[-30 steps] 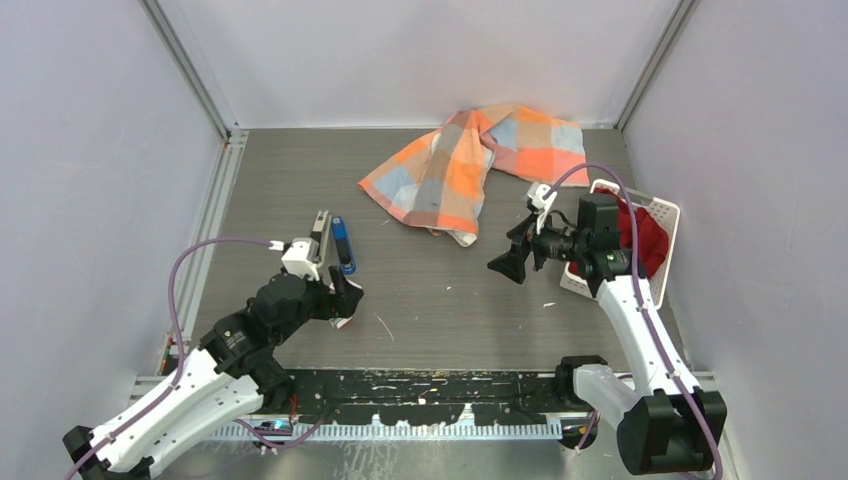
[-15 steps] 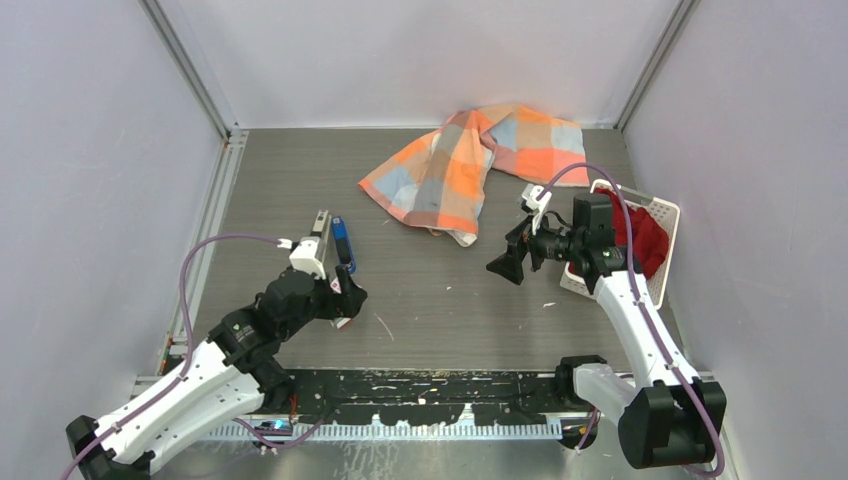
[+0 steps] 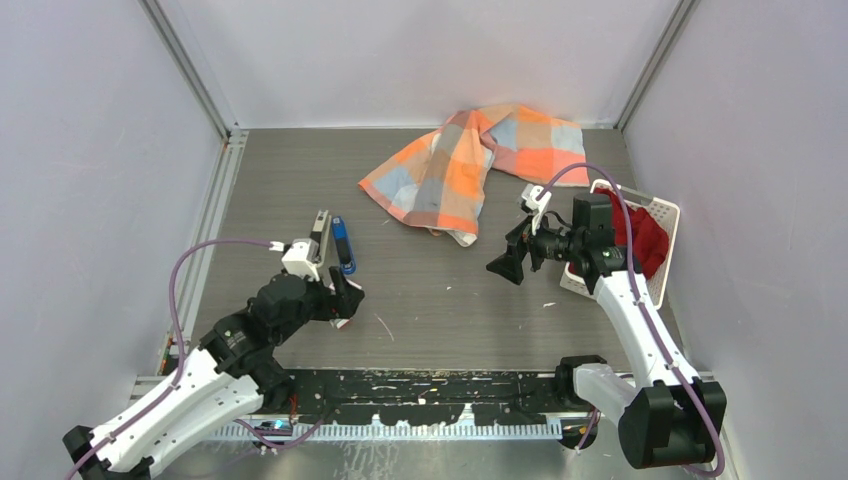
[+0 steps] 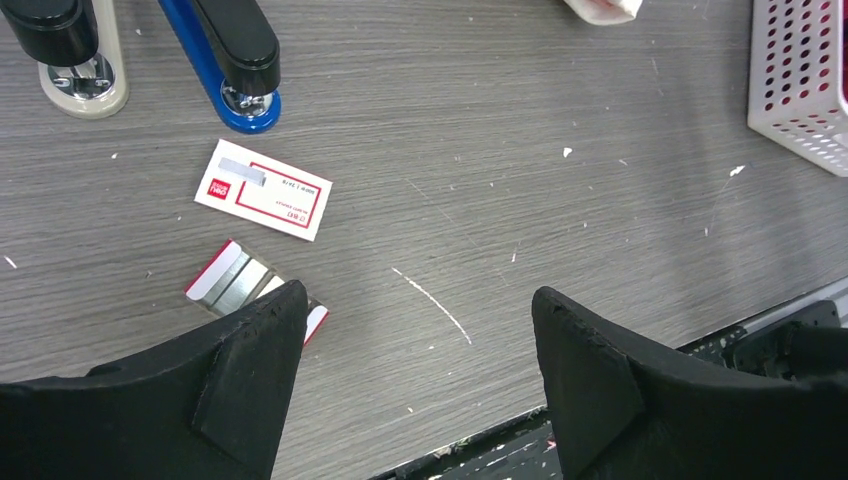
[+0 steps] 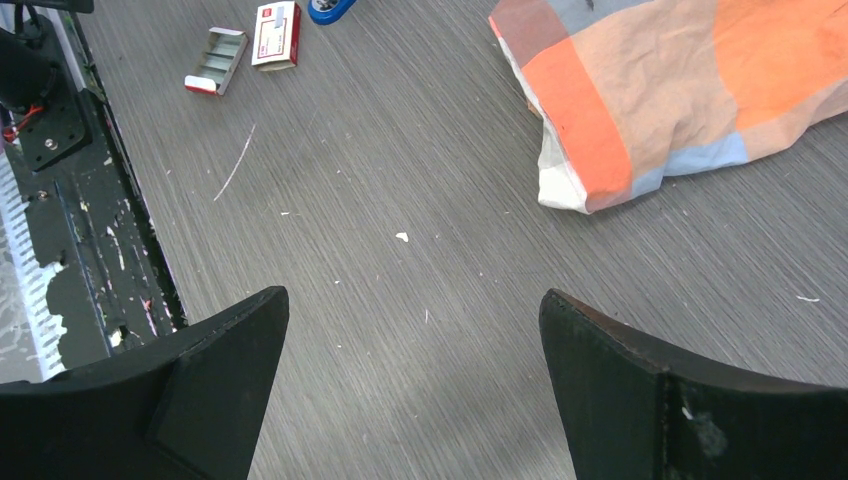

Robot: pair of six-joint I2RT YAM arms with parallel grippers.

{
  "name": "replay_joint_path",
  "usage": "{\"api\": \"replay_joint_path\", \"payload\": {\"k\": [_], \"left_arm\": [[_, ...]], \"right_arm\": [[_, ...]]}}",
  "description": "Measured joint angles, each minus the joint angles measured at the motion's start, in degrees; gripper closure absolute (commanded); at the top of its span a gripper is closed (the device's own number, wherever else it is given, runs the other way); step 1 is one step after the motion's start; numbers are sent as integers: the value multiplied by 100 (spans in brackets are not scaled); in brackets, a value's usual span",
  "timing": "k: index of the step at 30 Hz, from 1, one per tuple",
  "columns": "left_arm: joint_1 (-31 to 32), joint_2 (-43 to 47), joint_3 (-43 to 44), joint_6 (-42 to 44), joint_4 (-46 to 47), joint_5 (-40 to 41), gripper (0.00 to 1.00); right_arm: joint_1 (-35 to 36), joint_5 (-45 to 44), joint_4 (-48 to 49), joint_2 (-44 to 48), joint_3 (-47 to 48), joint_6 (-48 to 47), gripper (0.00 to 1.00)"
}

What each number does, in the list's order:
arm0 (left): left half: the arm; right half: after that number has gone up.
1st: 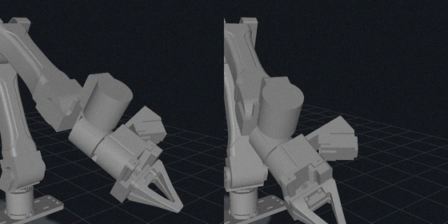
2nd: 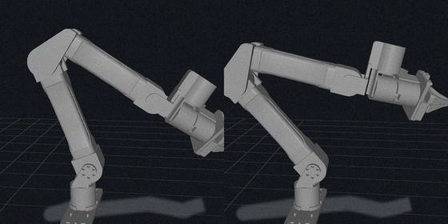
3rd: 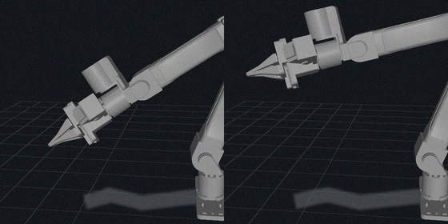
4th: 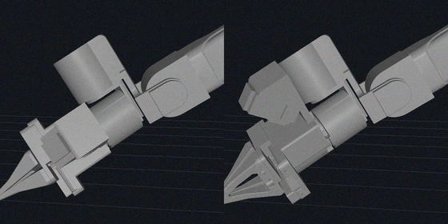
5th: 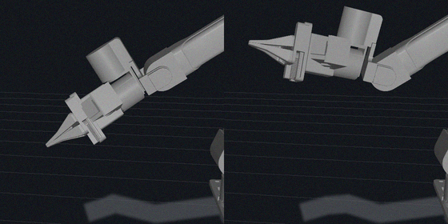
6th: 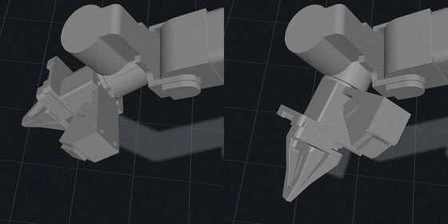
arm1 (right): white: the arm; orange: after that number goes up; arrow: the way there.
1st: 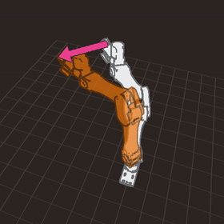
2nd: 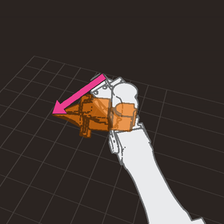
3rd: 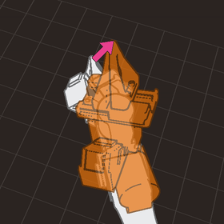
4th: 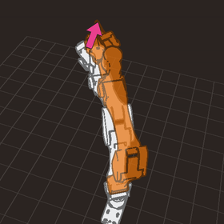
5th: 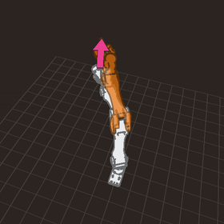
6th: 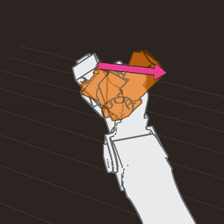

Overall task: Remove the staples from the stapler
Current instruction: Pick up the stapler from the center of the board.

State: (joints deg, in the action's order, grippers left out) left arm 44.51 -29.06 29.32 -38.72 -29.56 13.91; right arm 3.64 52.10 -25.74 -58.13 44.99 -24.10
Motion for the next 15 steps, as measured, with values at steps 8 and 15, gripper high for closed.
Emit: {"api": "replay_joint_path", "payload": {"k": [8,15], "left_arm": [[0,-398,7,50,15,2,17],[0,-540,22,210,17,4,18]], "right_arm": [[0,-4,0,-4,0,0,0],[0,2,0,-31,0,4,0]]}}
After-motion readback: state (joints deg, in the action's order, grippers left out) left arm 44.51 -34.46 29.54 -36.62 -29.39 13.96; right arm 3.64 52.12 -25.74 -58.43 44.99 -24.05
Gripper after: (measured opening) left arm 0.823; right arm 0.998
